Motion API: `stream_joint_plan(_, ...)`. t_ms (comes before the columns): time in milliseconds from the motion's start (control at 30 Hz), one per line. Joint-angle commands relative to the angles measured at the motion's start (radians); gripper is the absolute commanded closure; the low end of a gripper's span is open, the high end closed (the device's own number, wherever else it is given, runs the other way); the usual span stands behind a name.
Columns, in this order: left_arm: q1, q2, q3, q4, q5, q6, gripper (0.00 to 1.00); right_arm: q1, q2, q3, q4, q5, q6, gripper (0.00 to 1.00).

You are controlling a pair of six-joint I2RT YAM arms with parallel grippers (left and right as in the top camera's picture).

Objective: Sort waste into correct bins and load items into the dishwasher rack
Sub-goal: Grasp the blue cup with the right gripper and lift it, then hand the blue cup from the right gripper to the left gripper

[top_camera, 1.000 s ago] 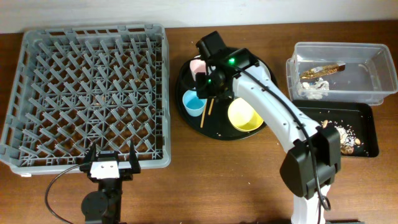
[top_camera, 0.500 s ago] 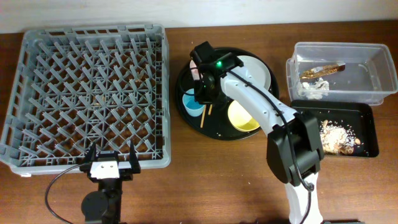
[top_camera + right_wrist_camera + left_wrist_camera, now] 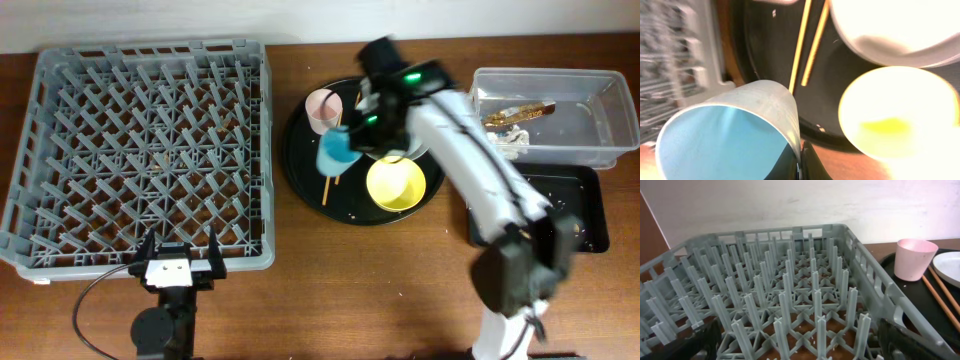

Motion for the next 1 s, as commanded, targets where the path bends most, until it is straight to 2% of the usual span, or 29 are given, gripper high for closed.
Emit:
stream_joint_plan(0,0.006,-0.006,-0.004,0.041,0.142,0.016,0.01,-0.093,-0.129,0.031,-0.029,-0.124,-0.089,0.96)
stream_joint_plan(100,0.006,0.035,0.029,0.040,0.294,-0.098,0.01,-0.190,-0.137,0.016,-0.044,-0.396,-0.196,0.96)
stream_joint_plan(200,0.006,0.165,0.155,0.021,0.394,-0.110,0.01,-0.206,-0.137,-0.003,-0.067,-0.440,-0.254,0.96)
stream_joint_plan(333,0.006,0.561,0.486,-0.059,0.531,-0.108,0.01,-0.206,-0.137,-0.003,-0.076,-0.478,-0.265,0.96)
stream_joint_plan(500,0.006,1.094,0.945,-0.277,0.761,-0.109,0.01,-0.208,-0.137,-0.003,-0.075,-0.516,-0.291,0.96)
stream_joint_plan(567,0.006,1.220,1.032,-0.293,0.856,-0.109,0.01,-0.216,-0.137,-0.003,-0.067,-0.576,-0.323,0.96)
stream_joint_plan(667,0.006,1.317,1.050,-0.290,0.958,-0.110,0.01,-0.240,-0.137,-0.006,-0.066,-0.637,-0.366,0.96)
stream_joint_plan(733,0.006,1.359,1.050,-0.298,1.109,-0.110,0.01,-0.262,-0.137,-0.037,-0.059,-0.689,-0.401,0.96)
stream_joint_plan(800,0.006,1.374,1.050,-0.298,1.236,-0.110,0.01,-0.293,-0.137,-0.103,-0.030,-0.763,-0.433,0.96)
stream_joint_plan(967,0.006,1.374,1.050,-0.298,1.419,-0.110,0.01,-0.383,-0.137,-0.322,0.039,-1.040,-0.611,0.96)
